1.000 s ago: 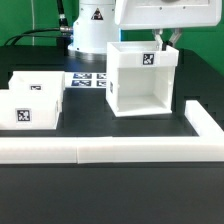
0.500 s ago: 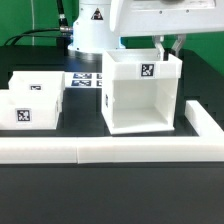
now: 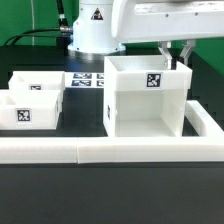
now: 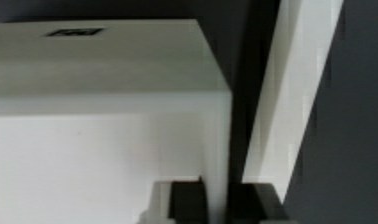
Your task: Assemble drawer
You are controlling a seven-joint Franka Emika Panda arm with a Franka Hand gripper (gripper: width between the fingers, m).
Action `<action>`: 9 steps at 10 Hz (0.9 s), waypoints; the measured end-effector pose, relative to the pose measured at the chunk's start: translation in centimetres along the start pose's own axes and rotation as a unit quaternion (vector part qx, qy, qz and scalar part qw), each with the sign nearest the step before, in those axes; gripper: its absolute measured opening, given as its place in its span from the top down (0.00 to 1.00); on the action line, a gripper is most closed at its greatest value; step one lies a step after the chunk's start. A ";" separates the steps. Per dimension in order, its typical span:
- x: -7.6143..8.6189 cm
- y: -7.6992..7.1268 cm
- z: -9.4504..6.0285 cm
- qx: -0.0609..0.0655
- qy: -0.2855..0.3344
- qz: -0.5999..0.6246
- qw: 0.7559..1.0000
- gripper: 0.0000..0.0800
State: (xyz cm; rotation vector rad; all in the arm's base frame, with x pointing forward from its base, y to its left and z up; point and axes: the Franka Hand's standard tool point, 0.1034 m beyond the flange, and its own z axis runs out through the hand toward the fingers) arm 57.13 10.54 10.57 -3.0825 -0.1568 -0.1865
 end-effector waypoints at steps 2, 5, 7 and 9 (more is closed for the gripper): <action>0.0 0.0 0.0 0.000 0.000 0.006 1.000 0.95; 0.1 -0.3 0.0 0.002 0.001 0.086 0.996 0.95; 0.1 -0.5 -0.1 0.006 0.003 0.151 0.989 0.95; 1.0 -0.4 0.0 0.011 0.003 0.231 0.973 0.95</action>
Offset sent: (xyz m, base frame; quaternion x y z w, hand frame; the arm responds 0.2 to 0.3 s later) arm 0.0000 0.0000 0.0000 0.0000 0.0000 0.1296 0.9916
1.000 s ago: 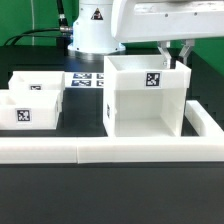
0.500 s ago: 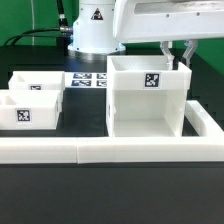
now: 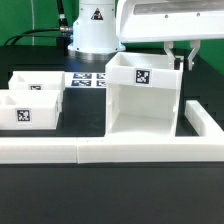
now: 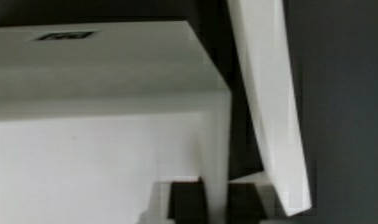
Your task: Assemble drawer
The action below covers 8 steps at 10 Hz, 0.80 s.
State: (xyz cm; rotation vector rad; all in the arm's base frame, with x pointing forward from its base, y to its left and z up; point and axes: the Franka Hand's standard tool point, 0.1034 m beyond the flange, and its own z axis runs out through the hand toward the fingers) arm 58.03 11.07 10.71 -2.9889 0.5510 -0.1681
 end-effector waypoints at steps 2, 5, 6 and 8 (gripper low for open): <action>1.6 0.2 -0.5 0.010 0.007 0.068 0.998 0.95; 1.5 -1.0 -0.7 0.018 0.007 0.140 0.990 0.95; 1.5 -1.0 -0.7 0.019 0.005 0.169 0.985 0.95; 1.4 -0.9 -0.6 0.019 0.002 0.217 0.976 0.95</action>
Offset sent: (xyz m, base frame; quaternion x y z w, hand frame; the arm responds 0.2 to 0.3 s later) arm 0.0227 -0.0044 0.0114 -0.0640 0.0492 0.0527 0.9953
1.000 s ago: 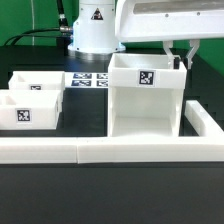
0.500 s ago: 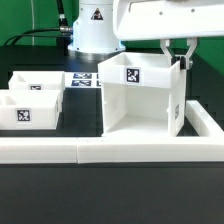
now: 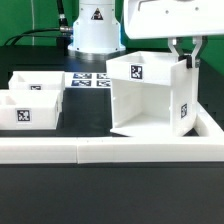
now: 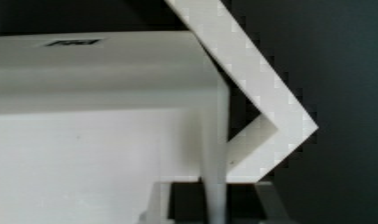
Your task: Assemble drawer
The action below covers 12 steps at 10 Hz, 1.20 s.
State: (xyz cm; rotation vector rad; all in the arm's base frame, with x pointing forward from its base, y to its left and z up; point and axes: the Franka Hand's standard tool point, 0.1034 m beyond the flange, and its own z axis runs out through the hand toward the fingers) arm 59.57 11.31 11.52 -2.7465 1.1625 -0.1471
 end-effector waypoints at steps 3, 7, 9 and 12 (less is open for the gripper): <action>-0.1 0.7 0.5 -0.003 -0.008 0.179 0.984 0.95; -0.1 0.6 0.5 0.003 -0.017 0.268 0.963 0.95; 0.0 0.7 0.5 0.003 -0.017 0.268 0.963 0.95; 1.0 -0.3 0.8 0.013 -0.021 0.289 0.957 0.95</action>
Offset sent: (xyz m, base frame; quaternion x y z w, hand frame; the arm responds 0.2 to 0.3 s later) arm -0.0005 -0.0171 -0.0078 0.0003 0.0018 0.1651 0.9863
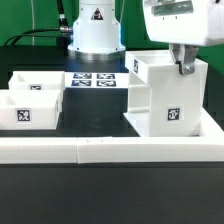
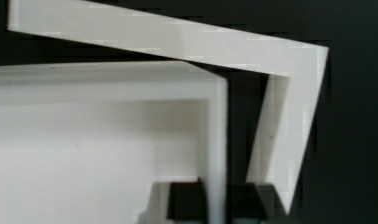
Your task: Assemble drawer
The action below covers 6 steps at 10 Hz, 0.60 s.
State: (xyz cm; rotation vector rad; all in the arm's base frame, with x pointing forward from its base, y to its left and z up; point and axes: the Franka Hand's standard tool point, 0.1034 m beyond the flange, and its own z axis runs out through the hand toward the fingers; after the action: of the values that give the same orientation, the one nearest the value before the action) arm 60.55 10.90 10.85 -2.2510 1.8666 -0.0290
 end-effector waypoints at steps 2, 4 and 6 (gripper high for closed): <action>0.3 -1.4 0.0 0.004 -0.001 0.009 1.000 0.95; 0.3 -2.3 0.5 -0.001 -0.002 0.023 1.000 0.95; 0.7 -3.7 0.7 0.006 0.001 0.038 0.999 0.95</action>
Offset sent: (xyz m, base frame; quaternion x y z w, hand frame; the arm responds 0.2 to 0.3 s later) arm 0.0355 0.0096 -0.0107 -0.0172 0.0199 0.0514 0.9983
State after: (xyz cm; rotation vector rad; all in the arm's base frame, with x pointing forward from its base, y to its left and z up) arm 64.35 10.92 10.68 -2.1704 1.9450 -0.0303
